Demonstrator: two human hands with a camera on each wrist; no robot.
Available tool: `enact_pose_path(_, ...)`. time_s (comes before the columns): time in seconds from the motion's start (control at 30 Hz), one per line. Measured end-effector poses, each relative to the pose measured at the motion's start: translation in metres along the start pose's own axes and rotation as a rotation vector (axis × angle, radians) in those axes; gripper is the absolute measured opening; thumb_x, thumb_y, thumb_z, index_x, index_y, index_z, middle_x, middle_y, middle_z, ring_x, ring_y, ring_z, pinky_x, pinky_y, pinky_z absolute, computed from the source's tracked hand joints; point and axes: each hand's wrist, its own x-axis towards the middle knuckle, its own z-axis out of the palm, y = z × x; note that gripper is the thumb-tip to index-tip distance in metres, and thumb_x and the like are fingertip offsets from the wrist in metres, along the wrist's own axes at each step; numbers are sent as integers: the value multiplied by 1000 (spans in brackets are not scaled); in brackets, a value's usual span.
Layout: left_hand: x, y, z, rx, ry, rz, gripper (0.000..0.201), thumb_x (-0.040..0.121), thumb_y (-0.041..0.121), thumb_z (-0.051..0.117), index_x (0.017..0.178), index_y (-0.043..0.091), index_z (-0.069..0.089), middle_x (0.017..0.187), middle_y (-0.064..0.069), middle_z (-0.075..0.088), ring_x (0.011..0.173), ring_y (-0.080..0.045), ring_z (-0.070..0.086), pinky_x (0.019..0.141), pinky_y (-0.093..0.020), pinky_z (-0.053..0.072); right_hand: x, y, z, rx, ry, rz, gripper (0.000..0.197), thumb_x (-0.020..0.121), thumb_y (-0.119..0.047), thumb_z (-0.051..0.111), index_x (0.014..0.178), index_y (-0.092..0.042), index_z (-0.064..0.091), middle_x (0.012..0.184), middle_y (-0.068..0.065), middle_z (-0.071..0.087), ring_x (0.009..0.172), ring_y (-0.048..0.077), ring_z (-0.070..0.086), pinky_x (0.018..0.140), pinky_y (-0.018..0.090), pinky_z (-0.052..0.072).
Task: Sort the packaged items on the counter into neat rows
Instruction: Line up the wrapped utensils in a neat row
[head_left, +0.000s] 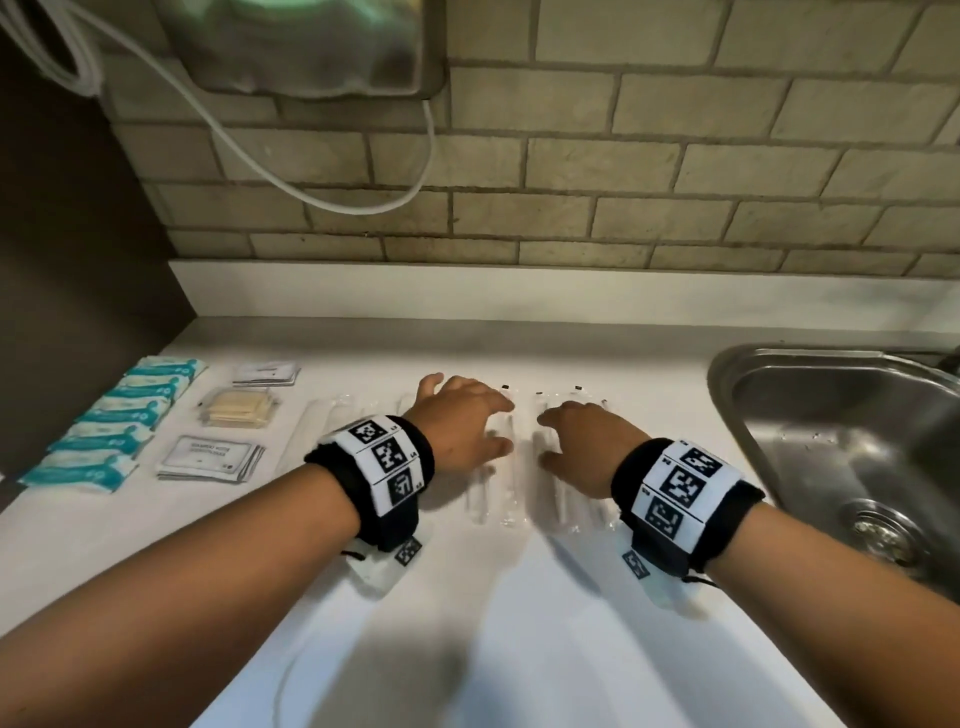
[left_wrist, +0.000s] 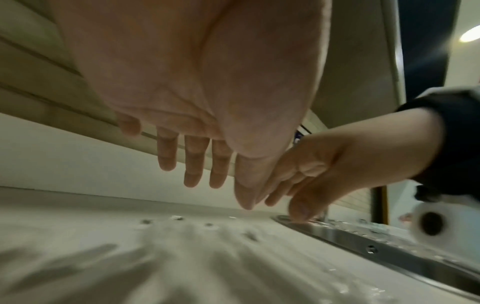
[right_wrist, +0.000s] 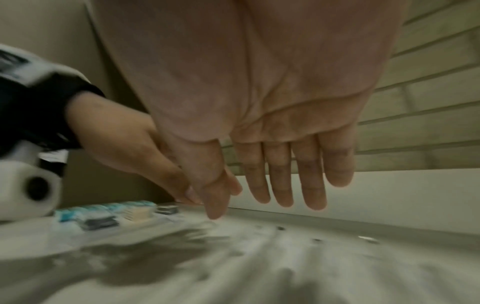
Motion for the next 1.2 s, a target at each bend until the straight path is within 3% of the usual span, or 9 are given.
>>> enact_pose_path(0.1, -21, -49, -3, 21, -18, -97, 51, 93, 45, 52, 141, 31, 44, 150, 5, 40, 142, -18, 25, 116, -42, 4, 10, -48, 7, 1, -41, -86, 45, 99, -31, 41, 139, -11, 45, 139, 10, 51, 127, 26, 49, 104, 36, 42)
enact_pose_path(0.23, -48, -96, 5, 54, -65, -130, 51, 86, 44, 58, 135, 31, 51, 144, 7, 47, 139, -19, 28, 114, -44, 9, 29, -94, 29, -22, -85, -92, 37, 99, -28, 38, 124, -8, 56, 121, 9, 64, 109, 26, 61, 89, 34, 50)
enact_pose_path(0.33, -69, -123, 13, 145, -131, -51, 44, 87, 47, 55, 127, 28, 57, 150, 9, 41, 146, -24, 18, 115, -48, 5, 43, -130, 46, -73, -87, -94, 41, 97, -25, 39, 135, -11, 45, 132, 8, 56, 118, 28, 56, 98, 40, 48)
enact_pose_path(0.43, -76, -130, 21, 169, -164, 2, 53, 90, 52, 51, 139, 31, 48, 155, 11, 32, 148, -25, 12, 117, -50, 0, 53, -149, 54, -97, -90, -83, 46, 94, -24, 47, 138, -11, 41, 138, 8, 49, 124, 29, 50, 103, 43, 43)
enact_pose_path(0.6, -72, -132, 24, 148, -129, 90, 52, 89, 55, 52, 136, 33, 51, 147, 11, 45, 147, -24, 18, 115, -51, 3, 56, -165, 47, -31, -128, 10, 41, 89, -24, 56, 128, -10, 55, 127, 8, 59, 116, 27, 59, 99, 39, 48)
enact_pose_path(0.77, -63, -134, 28, 118, -129, 92, 53, 84, 56, 59, 128, 27, 57, 144, 8, 49, 145, -23, 22, 115, -48, 3, 41, -158, 37, -66, -209, 43, 31, 93, -17, 53, 122, -11, 61, 123, 7, 63, 113, 25, 61, 98, 37, 50)
enact_pose_path(0.9, -58, -130, 26, 124, -77, 143, 50, 86, 56, 56, 126, 26, 56, 146, 6, 46, 142, -25, 24, 114, -47, 7, 34, -154, 34, -103, -252, 45, 30, 95, -18, 50, 122, -16, 63, 123, 4, 63, 112, 25, 62, 98, 36, 50)
enact_pose_path(1.03, -54, -124, 31, 202, -136, 156, 51, 90, 54, 49, 134, 27, 52, 152, 8, 39, 145, -25, 20, 113, -49, 7, 31, -155, 33, -33, -227, 79, 30, 95, -17, 51, 122, -11, 61, 124, 6, 62, 114, 25, 60, 100, 37, 49)
enact_pose_path(1.2, -47, -121, 41, 180, -100, 153, 50, 85, 56, 52, 127, 28, 58, 145, 5, 48, 140, -24, 28, 111, -48, 11, 28, -151, 35, -106, -221, 37, 31, 96, -12, 48, 125, -10, 58, 125, 9, 60, 114, 26, 60, 97, 37, 51)
